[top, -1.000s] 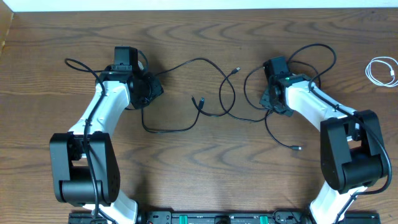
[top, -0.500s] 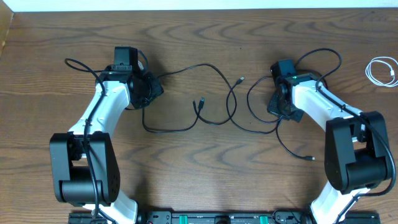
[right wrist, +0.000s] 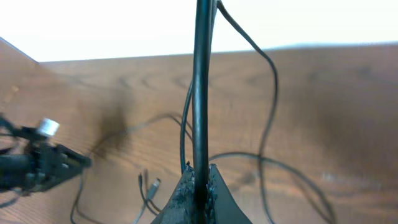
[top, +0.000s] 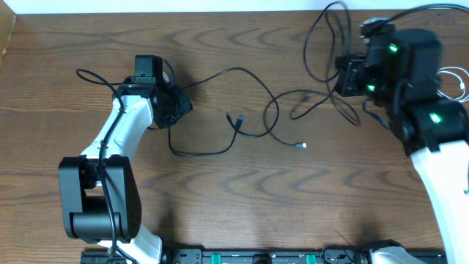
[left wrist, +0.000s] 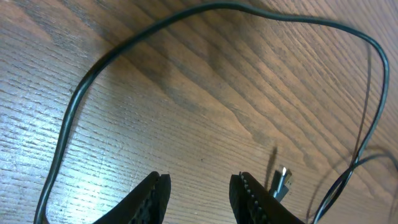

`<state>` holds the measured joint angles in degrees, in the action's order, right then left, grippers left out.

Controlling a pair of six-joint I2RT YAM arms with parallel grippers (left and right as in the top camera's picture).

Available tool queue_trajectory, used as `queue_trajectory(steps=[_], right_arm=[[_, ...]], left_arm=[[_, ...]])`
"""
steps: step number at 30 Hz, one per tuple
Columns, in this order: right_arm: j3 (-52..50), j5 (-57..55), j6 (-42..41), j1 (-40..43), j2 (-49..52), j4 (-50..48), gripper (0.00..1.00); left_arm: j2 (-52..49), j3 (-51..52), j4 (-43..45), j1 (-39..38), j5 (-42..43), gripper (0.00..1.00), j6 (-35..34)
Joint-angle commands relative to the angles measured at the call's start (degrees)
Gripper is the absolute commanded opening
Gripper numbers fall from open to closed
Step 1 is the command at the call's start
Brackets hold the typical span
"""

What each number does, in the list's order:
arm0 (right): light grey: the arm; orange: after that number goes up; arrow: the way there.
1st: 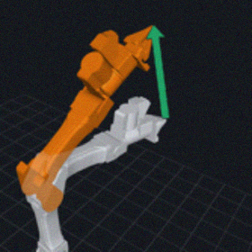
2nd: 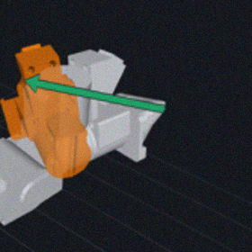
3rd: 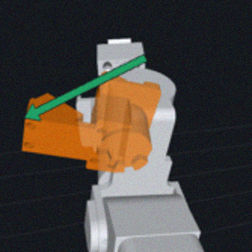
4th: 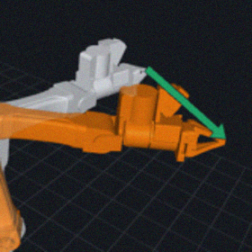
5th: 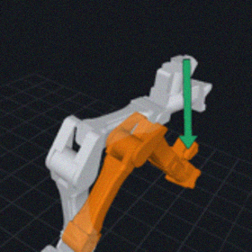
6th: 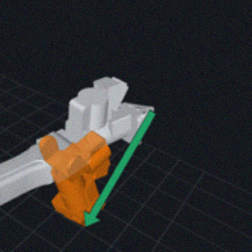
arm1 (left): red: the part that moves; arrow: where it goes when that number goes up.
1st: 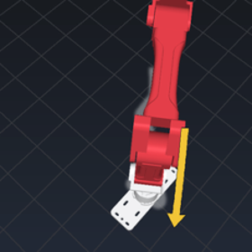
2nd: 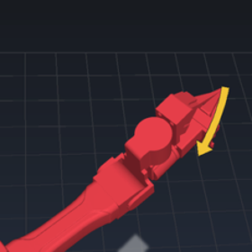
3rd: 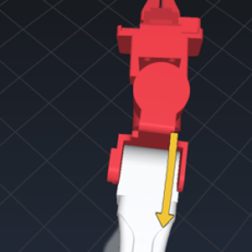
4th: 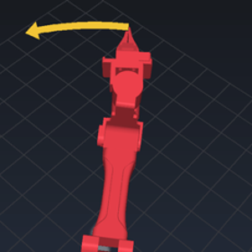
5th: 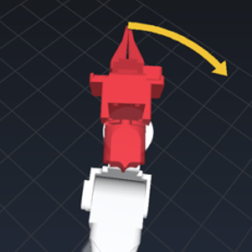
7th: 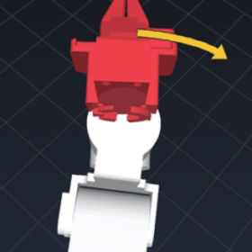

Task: Untangle cables

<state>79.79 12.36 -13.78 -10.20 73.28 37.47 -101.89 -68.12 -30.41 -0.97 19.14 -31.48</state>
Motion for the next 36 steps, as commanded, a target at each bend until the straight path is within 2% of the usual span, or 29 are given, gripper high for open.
queue_trajectory(steps=[1,6,11,15,19,20,27,36], right_arm=[[0.2,-1.7,4.8,0.1,-2.8,-1.6,0.01],[0.2,-4.1,4.8,0.1,-4.4,-1.7,0.01],[0.1,-3.0,2.8,0.0,-1.9,1.8,0.01],[0.1,-2.2,10.1,0.0,2.4,7.1,0.01],[0.1,-10.6,10.8,-0.1,4.7,9.9,0.01],[0.1,-10.4,13.0,-0.7,5.1,10.1,0.01],[0.1,-10.8,25.4,-10.1,11.7,13.0,0.01],[0.1,-11.0,28.2,-14.6,22.9,18.8,0.01]], left_arm=[[-0.3,-0.6,-0.1,-0.1,-0.8,0.37,-0.1],[-0.3,-0.6,-0.1,-0.1,-0.8,0.37,-0.1],[-0.3,-0.6,-0.1,-0.1,-0.8,0.37,-0.1],[-0.3,-0.6,-0.1,-0.1,-0.8,0.37,-0.1],[-0.3,-0.6,-0.1,-0.1,-0.8,0.37,-0.1],[-0.3,-0.6,-0.1,-0.1,-0.8,0.37,-0.1],[-0.3,-0.6,-0.1,-0.1,-0.8,0.37,-0.1],[-0.3,-0.6,-0.1,-0.1,-0.8,0.37,-0.1]])
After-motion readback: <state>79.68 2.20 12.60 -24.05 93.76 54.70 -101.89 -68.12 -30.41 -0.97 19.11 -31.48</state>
